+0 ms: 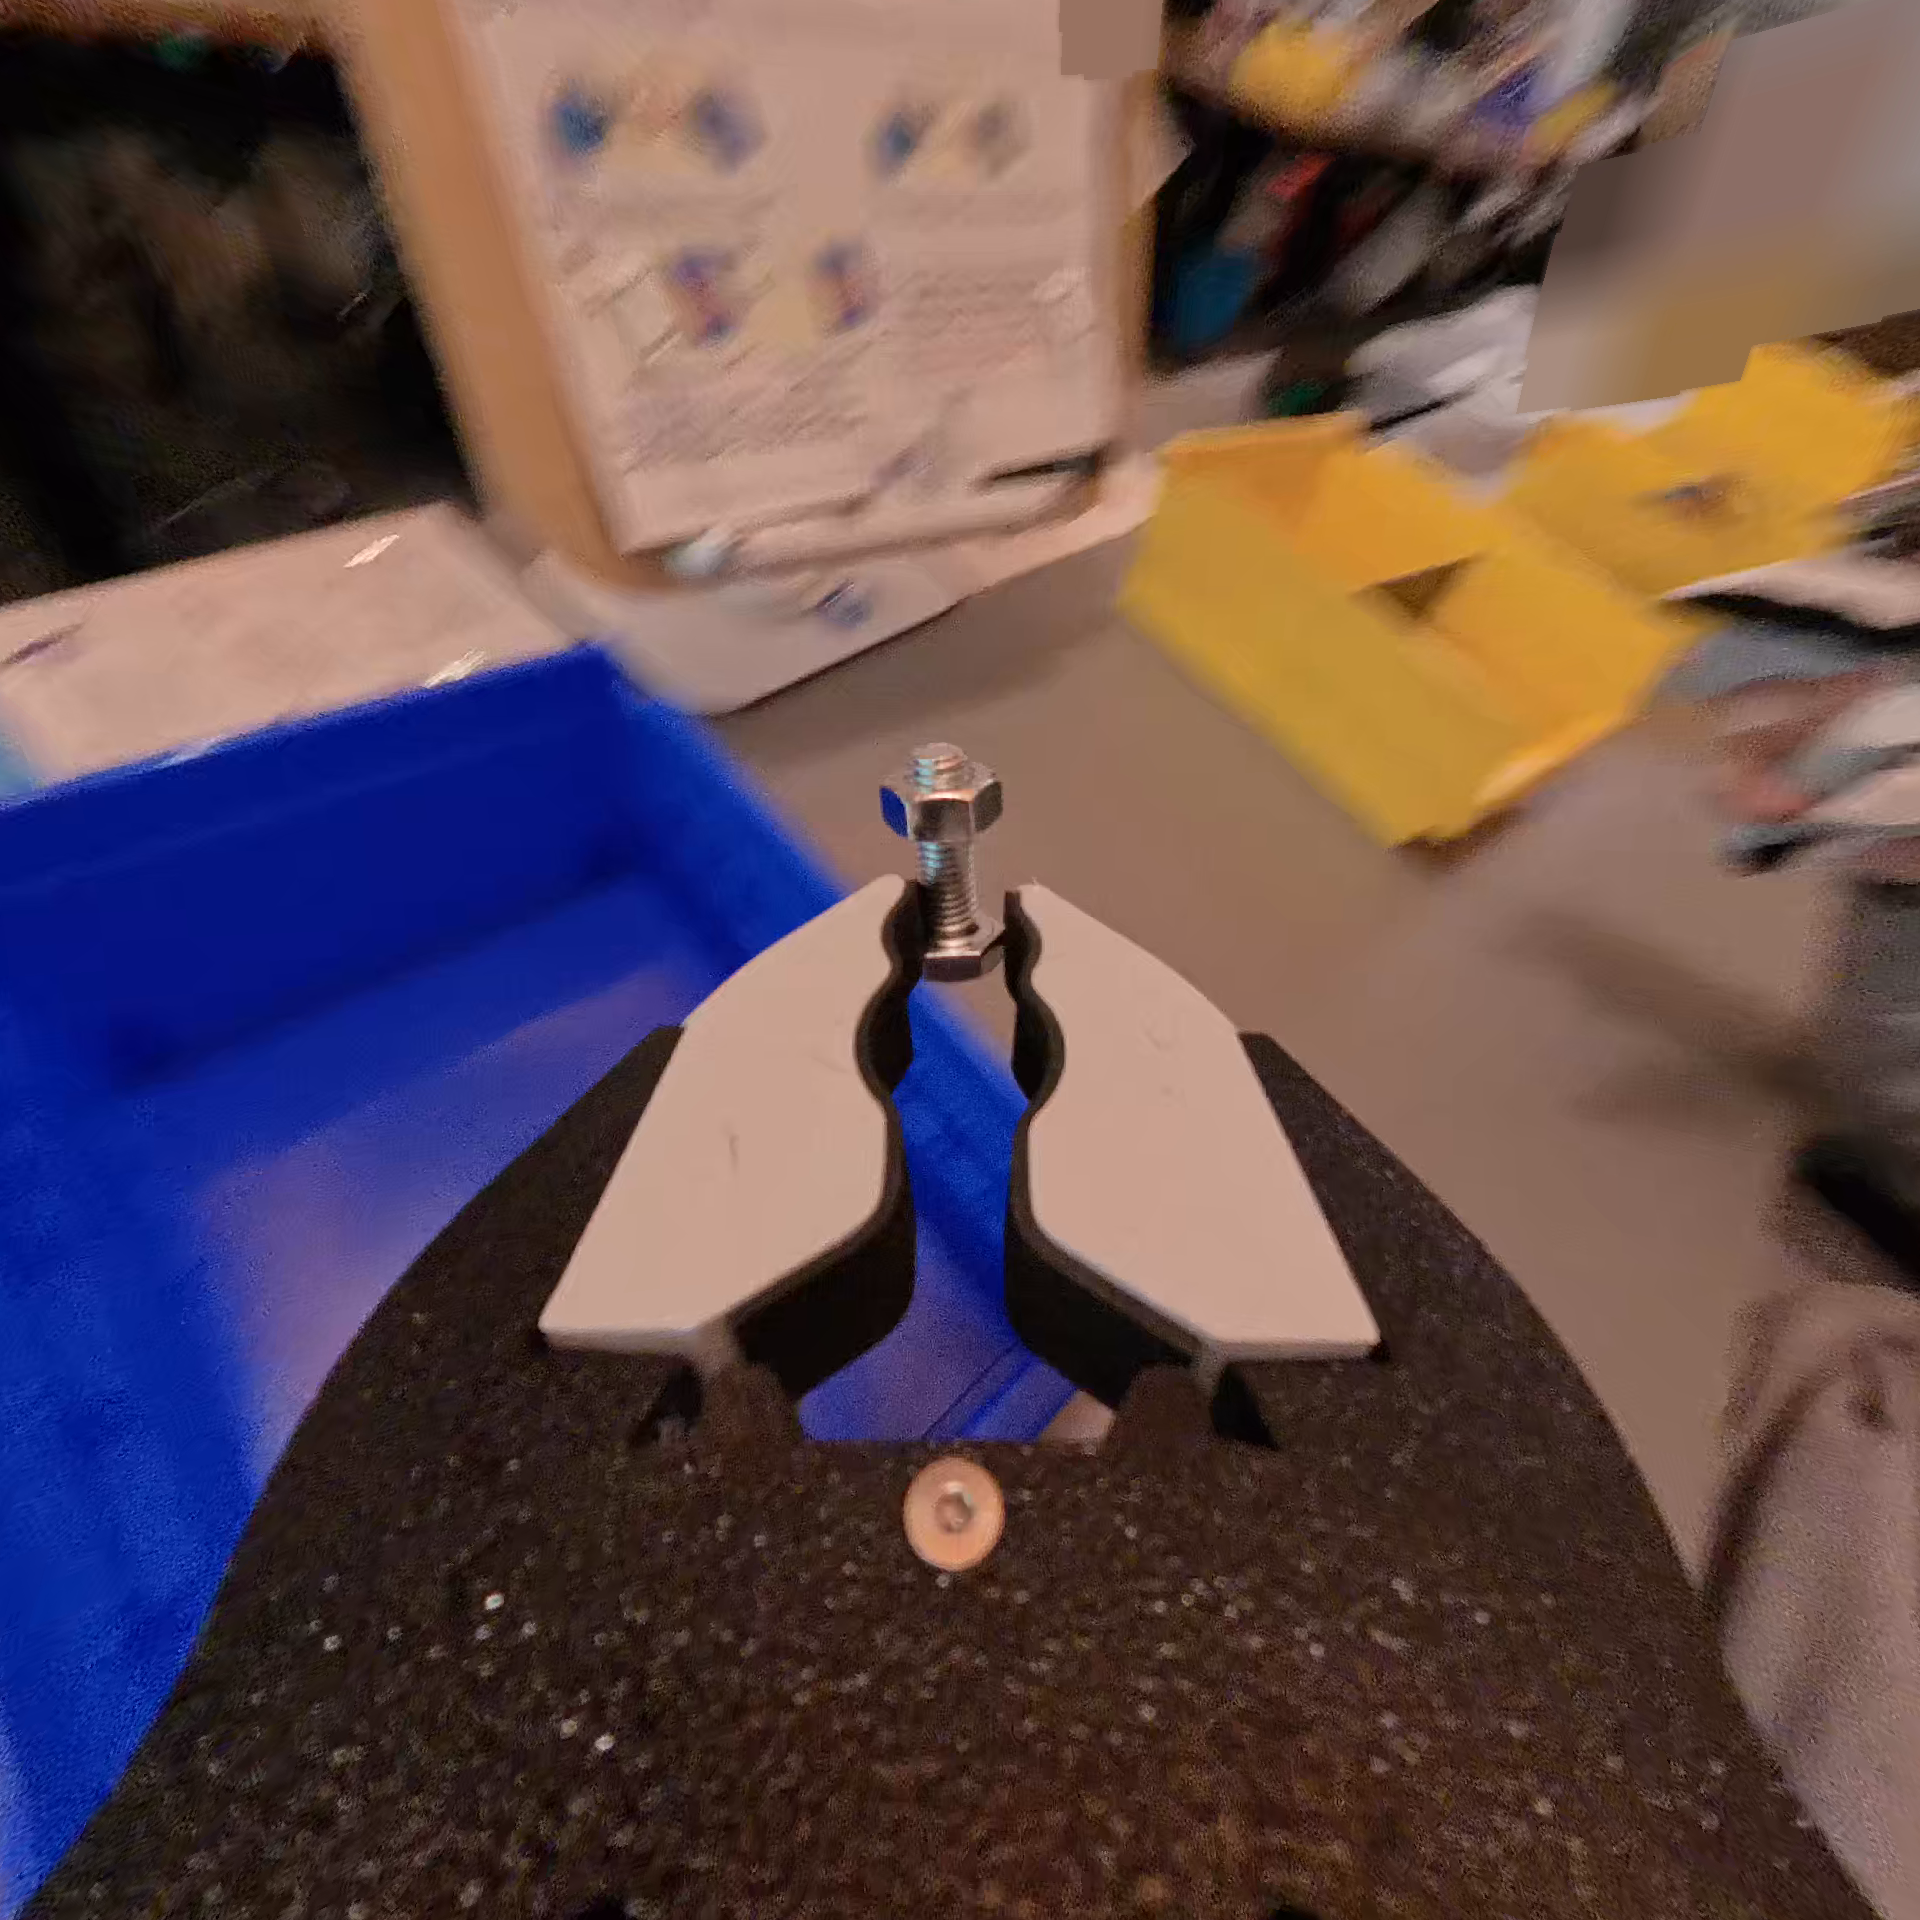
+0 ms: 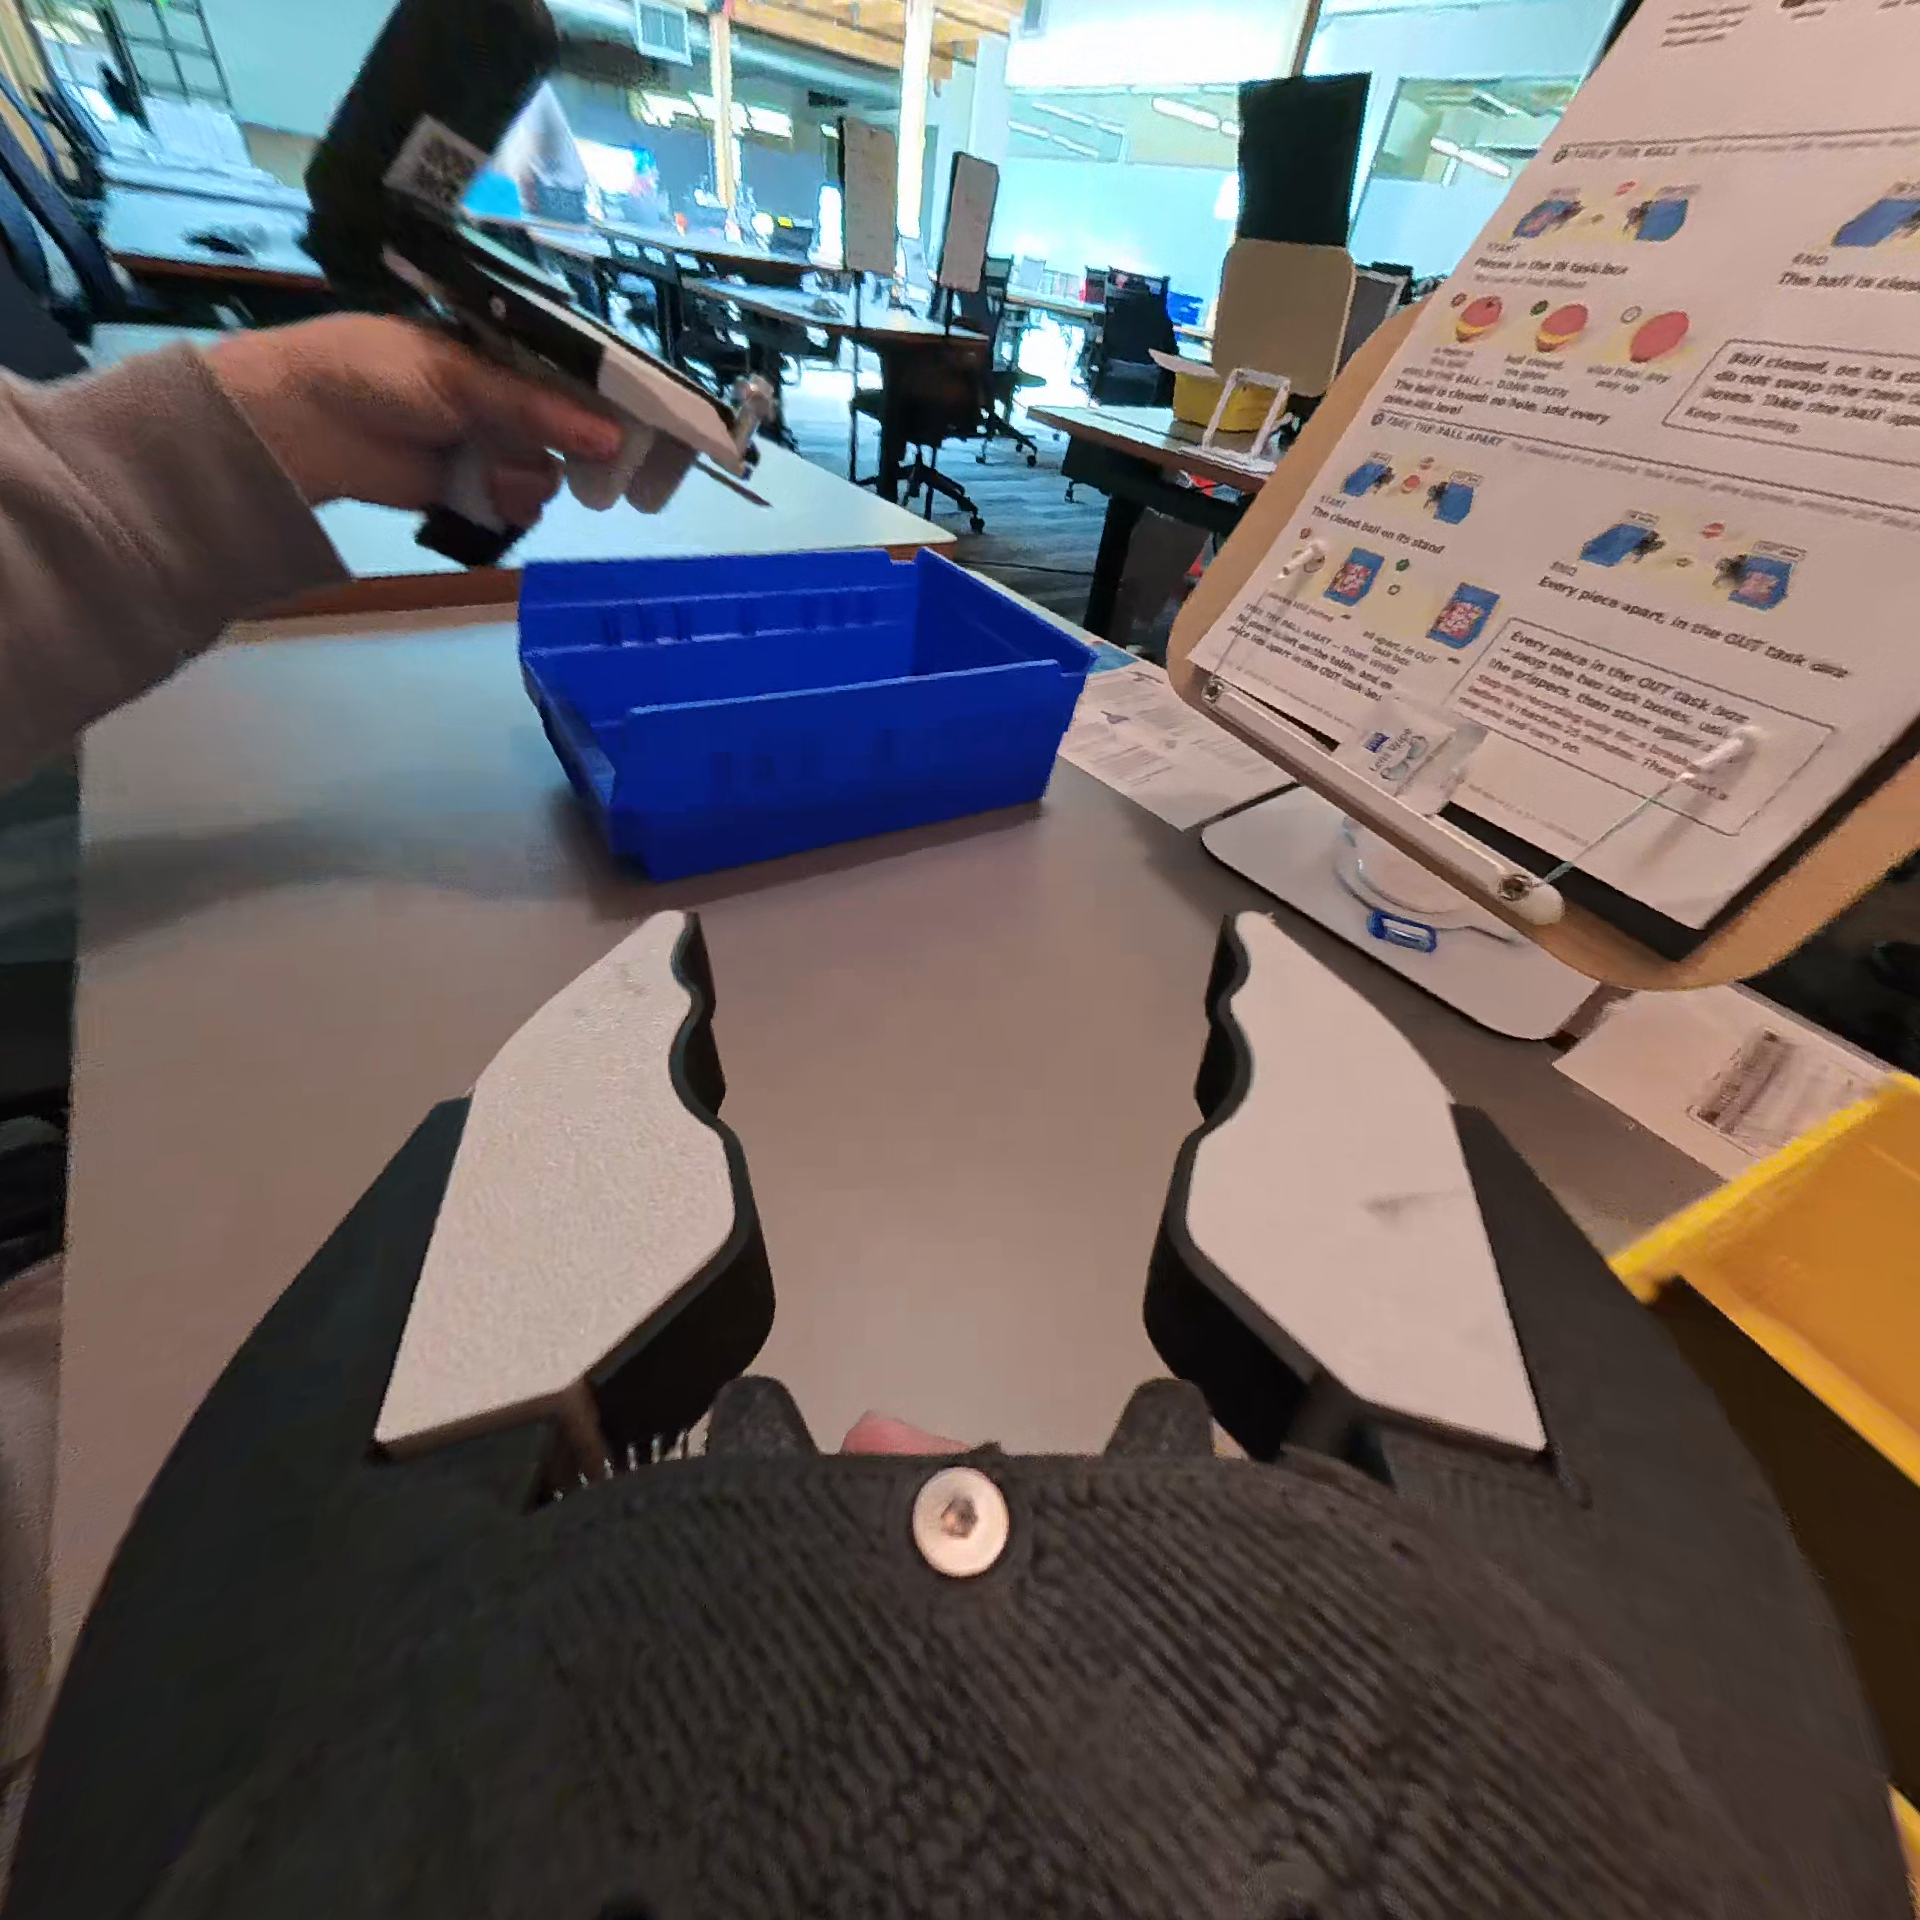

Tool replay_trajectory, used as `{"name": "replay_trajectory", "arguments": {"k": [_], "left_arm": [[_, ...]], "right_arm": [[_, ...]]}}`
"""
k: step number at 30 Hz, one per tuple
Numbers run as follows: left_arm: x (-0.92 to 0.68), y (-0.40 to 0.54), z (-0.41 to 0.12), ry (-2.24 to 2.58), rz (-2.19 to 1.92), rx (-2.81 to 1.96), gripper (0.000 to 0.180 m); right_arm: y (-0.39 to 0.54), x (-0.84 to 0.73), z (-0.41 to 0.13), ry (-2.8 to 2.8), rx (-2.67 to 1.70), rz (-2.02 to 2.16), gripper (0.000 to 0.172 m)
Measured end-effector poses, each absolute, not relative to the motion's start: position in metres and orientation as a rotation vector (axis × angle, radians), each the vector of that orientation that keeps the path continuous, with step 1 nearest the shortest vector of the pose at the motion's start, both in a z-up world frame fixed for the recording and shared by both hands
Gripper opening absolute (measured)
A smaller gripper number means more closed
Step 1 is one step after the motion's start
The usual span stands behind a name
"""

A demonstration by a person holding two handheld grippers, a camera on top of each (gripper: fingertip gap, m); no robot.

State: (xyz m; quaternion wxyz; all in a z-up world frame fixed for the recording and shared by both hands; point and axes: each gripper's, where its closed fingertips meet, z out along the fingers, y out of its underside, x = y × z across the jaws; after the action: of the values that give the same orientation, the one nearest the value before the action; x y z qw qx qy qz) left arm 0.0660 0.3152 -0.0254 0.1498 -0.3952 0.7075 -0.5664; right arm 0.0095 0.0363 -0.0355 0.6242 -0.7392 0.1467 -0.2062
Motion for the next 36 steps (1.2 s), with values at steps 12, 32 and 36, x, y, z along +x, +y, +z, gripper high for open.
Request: {"name": "replay_trajectory", "arguments": {"k": [12, 32, 36], "left_arm": [[-0.012, 0.137, -0.049, 1.916, -2.348, -0.428, 0.014], [-0.033, 0.087, -0.109, 2.023, -1.948, -0.163, 0.013], [-0.034, 0.085, -0.112, 2.042, -1.918, -0.146, 0.013]], "right_arm": [[0.082, -0.029, -0.048, 0.326, -1.578, -0.263, 0.079], [0.095, -0.034, -0.081, 0.240, -1.593, -0.209, 0.033], [0.100, -0.038, -0.090, 0.196, -1.639, -0.222, 0.017]]}}
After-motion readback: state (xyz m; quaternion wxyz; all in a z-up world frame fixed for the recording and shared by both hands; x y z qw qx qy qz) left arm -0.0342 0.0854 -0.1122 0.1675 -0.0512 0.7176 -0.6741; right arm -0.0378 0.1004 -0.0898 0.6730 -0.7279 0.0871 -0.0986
